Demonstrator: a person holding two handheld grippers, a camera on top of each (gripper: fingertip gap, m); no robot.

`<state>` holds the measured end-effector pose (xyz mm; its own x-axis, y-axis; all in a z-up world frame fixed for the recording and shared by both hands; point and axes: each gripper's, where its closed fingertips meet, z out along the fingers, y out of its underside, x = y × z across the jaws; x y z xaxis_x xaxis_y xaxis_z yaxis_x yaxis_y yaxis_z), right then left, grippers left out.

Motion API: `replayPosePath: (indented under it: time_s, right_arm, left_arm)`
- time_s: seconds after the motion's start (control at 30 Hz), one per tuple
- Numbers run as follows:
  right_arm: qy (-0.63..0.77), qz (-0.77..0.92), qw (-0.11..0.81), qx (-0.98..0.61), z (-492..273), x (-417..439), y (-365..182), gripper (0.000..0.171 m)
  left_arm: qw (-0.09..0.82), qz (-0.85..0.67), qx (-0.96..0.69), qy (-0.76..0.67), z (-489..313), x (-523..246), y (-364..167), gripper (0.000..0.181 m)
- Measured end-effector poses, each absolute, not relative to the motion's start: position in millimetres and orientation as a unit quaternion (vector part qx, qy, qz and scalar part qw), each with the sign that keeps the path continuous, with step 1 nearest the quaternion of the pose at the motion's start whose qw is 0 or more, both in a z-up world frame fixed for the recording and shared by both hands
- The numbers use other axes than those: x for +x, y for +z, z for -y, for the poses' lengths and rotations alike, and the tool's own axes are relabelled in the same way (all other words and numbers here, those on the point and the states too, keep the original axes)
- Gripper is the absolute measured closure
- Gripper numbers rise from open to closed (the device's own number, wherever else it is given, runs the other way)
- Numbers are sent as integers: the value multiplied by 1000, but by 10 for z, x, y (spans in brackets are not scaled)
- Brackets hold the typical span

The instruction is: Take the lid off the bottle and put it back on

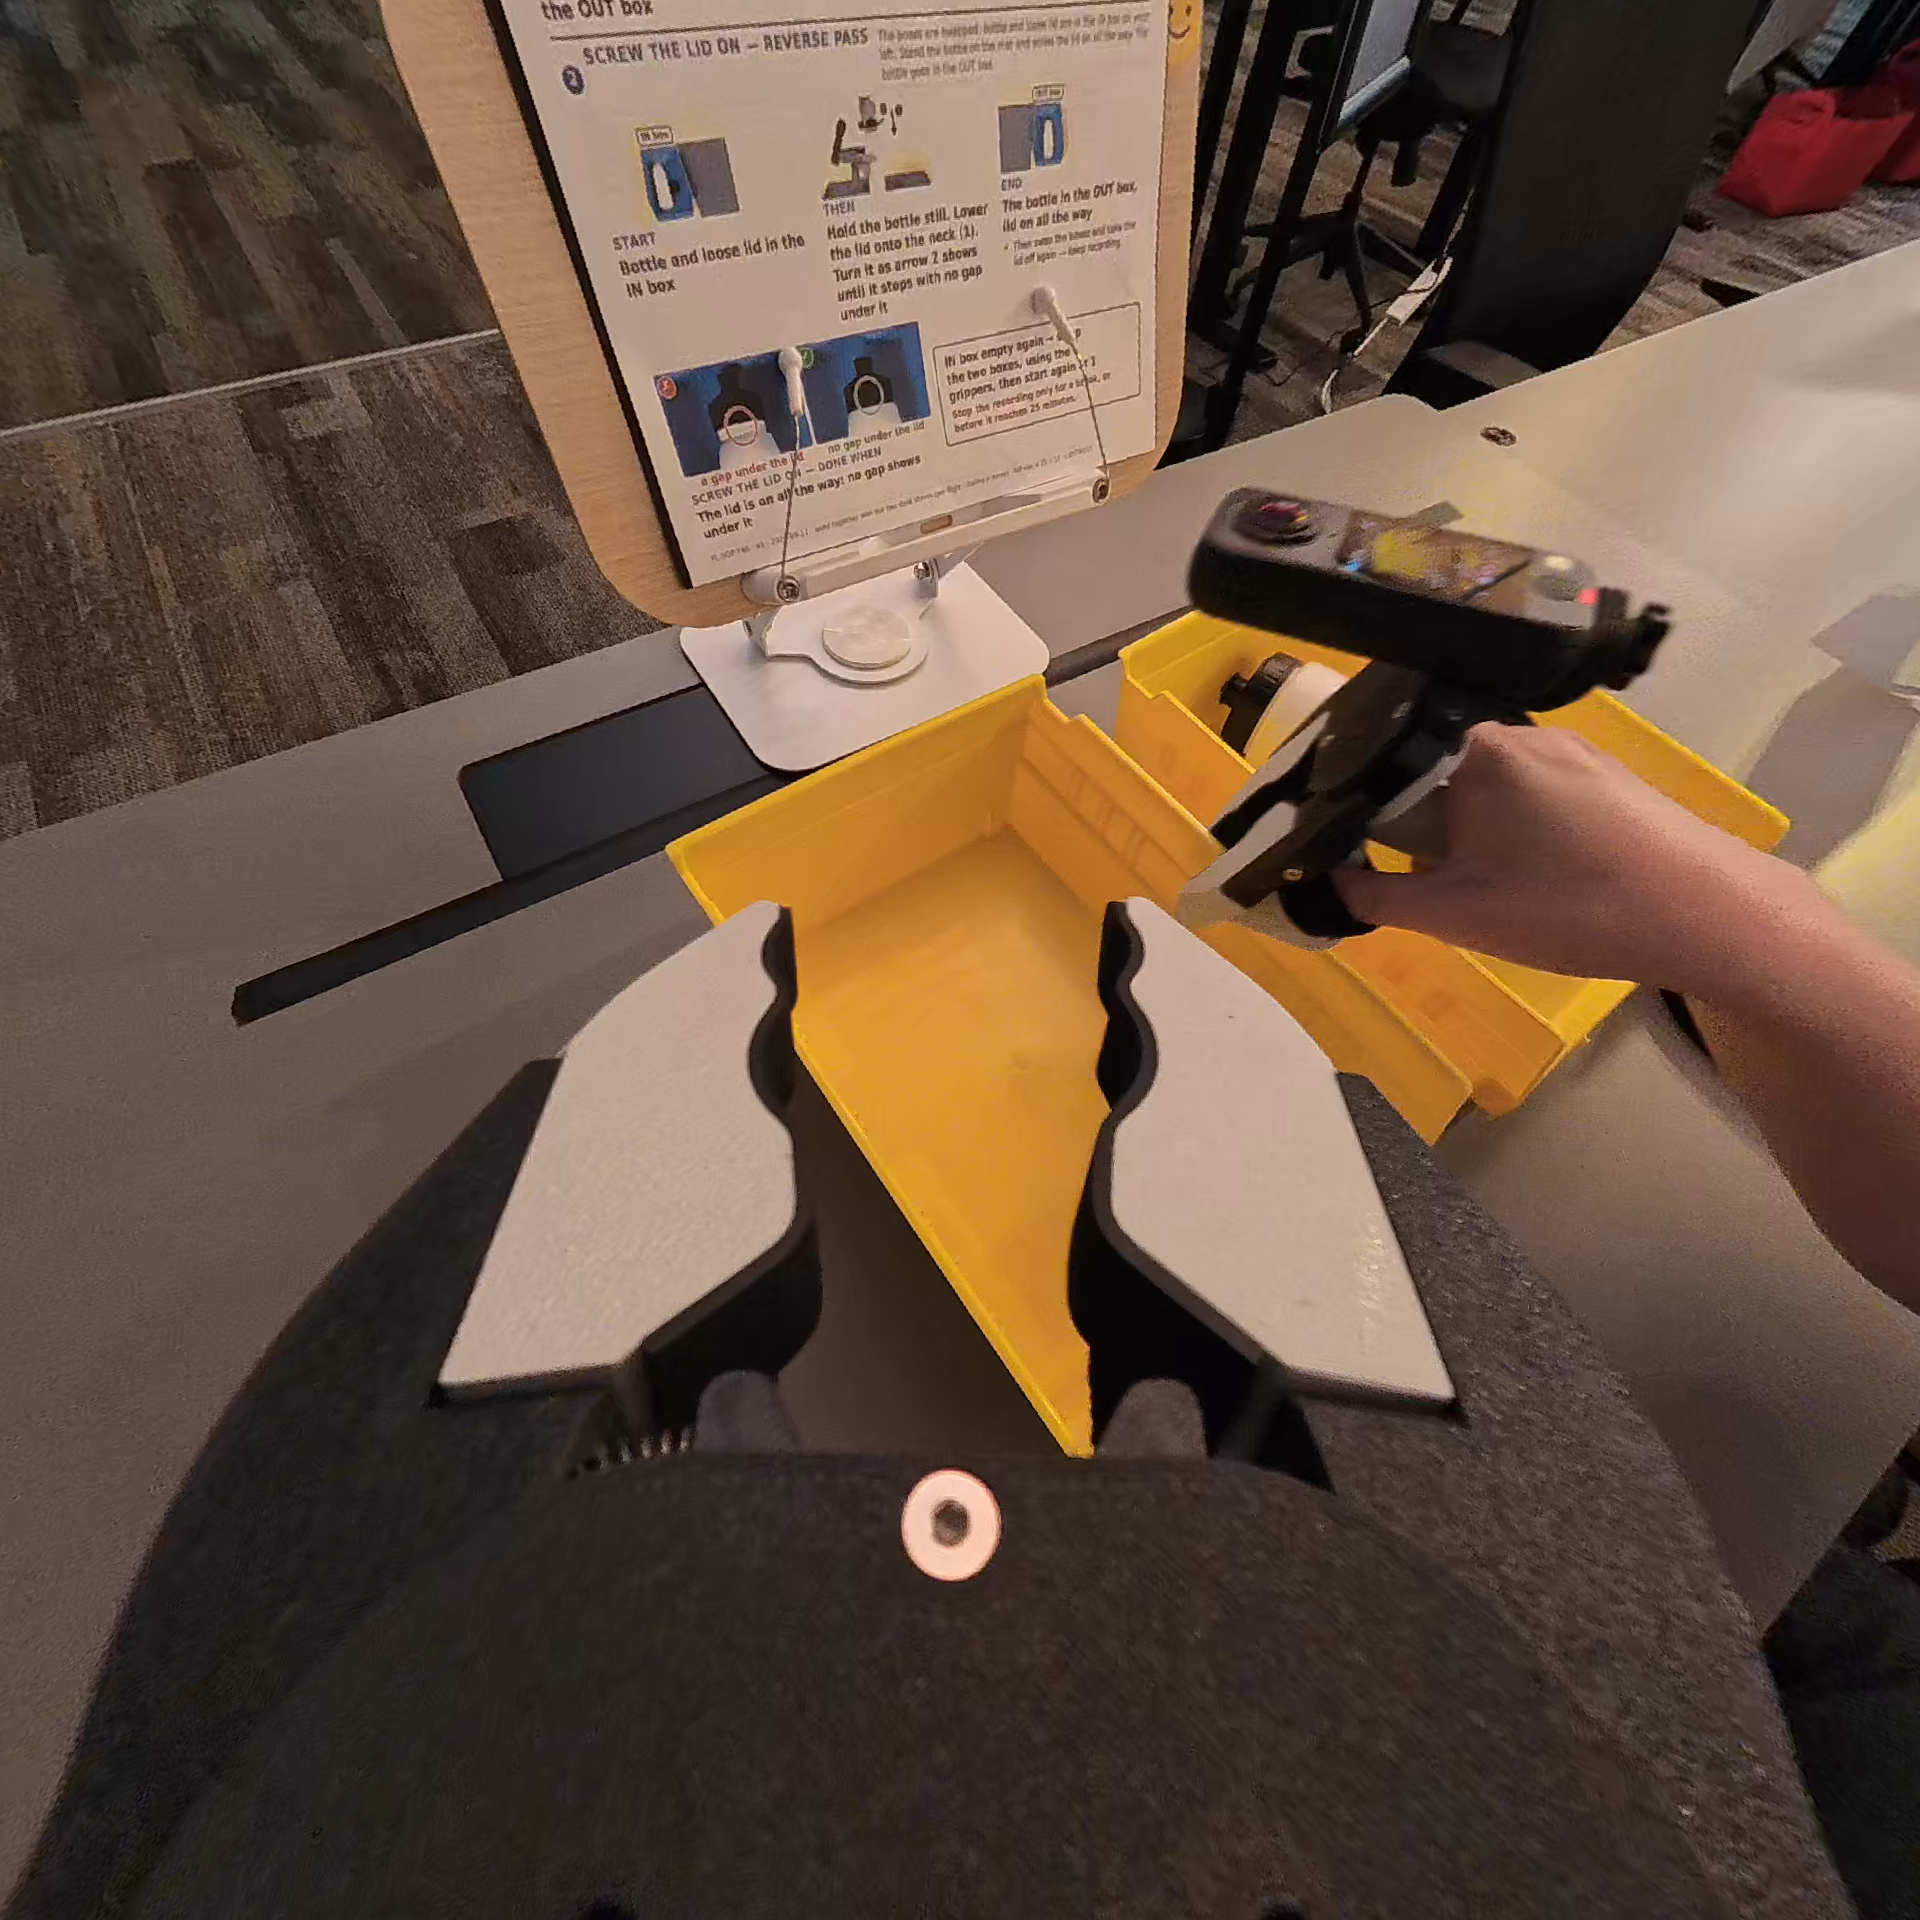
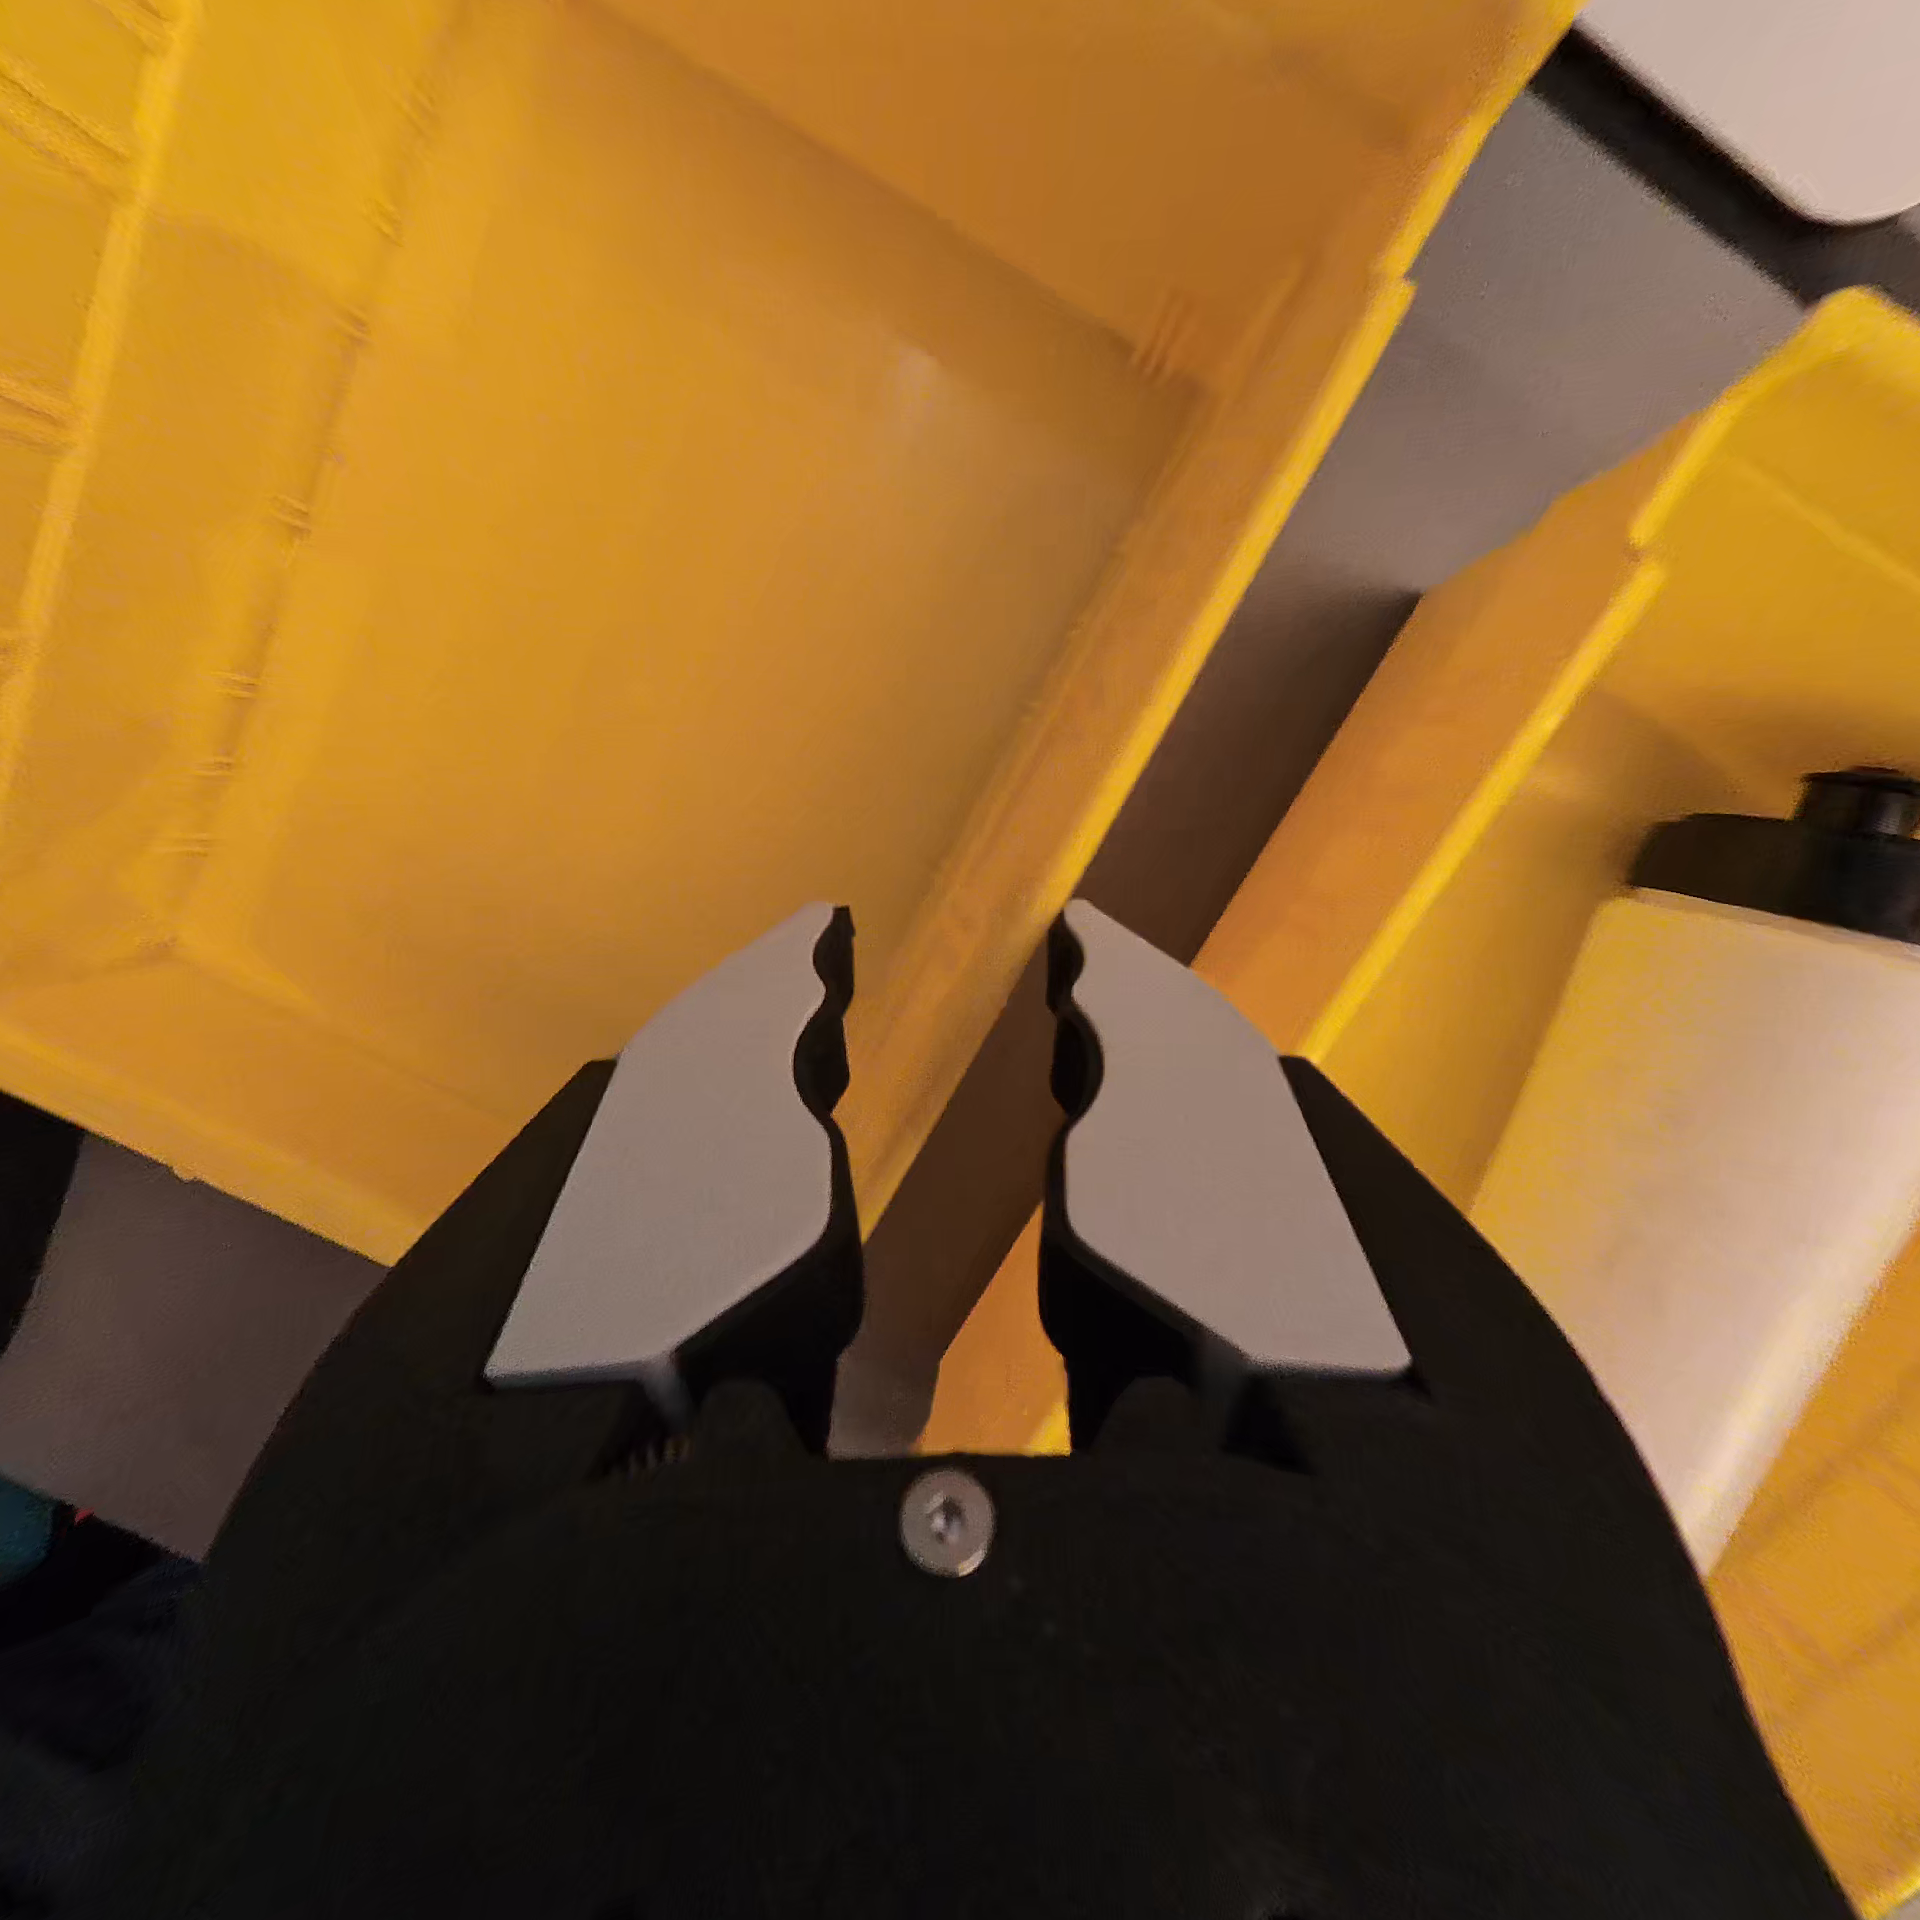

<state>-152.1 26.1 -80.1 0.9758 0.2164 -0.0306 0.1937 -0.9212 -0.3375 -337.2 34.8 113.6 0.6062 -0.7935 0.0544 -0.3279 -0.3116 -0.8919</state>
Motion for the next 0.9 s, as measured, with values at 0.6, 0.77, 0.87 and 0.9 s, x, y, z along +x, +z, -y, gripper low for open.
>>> replayPosePath:
  time_s: [0.6, 0.77, 0.87, 0.9]
  right_arm:
    - [70, 33, 44, -996, -559, -1597, -1306, 163]
    - [80, 19, 17, -996, -560, -1633, -1311, 165]
    - [99, -1, -5, -995, -542, -1642, -1303, 166]
    - [103, -9, -11, -995, -538, -1646, -1290, 166]
  left_arm:
    - [434, -406, -764, -251, -216, -3194, 1044, 126]
    - [422, -415, -767, -248, -225, -3101, 970, 126]
    - [442, -405, -758, -257, -239, -3068, 1056, 125]
    - [455, -402, -749, -265, -227, -3062, 1124, 125]
